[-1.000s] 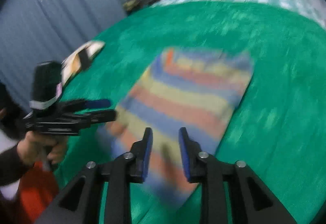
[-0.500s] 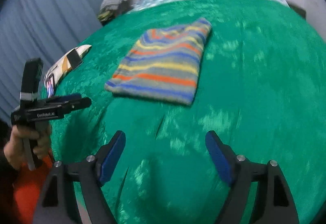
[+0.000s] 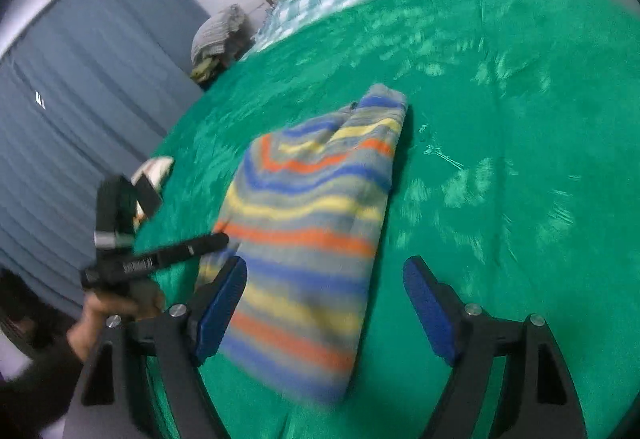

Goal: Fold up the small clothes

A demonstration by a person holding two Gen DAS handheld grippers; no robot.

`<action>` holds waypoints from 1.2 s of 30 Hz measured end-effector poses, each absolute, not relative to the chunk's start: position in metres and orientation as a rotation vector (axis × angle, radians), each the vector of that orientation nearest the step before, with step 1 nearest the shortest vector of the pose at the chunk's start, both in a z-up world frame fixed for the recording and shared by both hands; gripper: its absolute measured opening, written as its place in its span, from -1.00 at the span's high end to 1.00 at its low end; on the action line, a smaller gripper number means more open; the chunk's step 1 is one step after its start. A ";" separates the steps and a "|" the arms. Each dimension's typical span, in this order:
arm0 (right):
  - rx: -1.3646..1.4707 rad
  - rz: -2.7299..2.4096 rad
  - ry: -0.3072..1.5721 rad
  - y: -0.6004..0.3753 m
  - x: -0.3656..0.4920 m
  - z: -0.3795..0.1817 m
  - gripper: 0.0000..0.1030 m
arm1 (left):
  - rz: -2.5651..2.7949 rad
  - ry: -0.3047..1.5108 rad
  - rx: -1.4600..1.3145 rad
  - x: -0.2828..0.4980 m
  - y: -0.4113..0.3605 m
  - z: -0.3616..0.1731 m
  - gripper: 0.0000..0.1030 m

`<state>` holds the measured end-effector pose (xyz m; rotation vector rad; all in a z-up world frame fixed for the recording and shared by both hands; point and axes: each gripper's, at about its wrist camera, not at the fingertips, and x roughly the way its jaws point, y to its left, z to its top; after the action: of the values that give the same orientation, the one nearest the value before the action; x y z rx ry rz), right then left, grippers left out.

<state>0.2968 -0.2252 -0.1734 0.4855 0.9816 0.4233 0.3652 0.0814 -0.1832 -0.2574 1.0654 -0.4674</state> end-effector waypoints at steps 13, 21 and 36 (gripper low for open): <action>0.413 0.423 0.844 -0.171 0.304 -0.133 0.48 | -0.541 0.897 -0.223 0.337 0.056 -0.115 0.72; 0.406 0.408 0.702 -0.194 0.291 -0.046 0.39 | -0.513 0.846 -0.186 0.335 0.035 -0.058 -0.41; 0.040 -0.011 0.951 -0.228 0.089 -0.102 -0.90 | -0.155 0.775 0.161 0.122 0.043 -0.073 -0.99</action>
<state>0.0887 -0.2279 -0.1017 0.0397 0.9505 -0.0108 0.1223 0.0427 -0.0730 0.1608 0.7748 -0.1546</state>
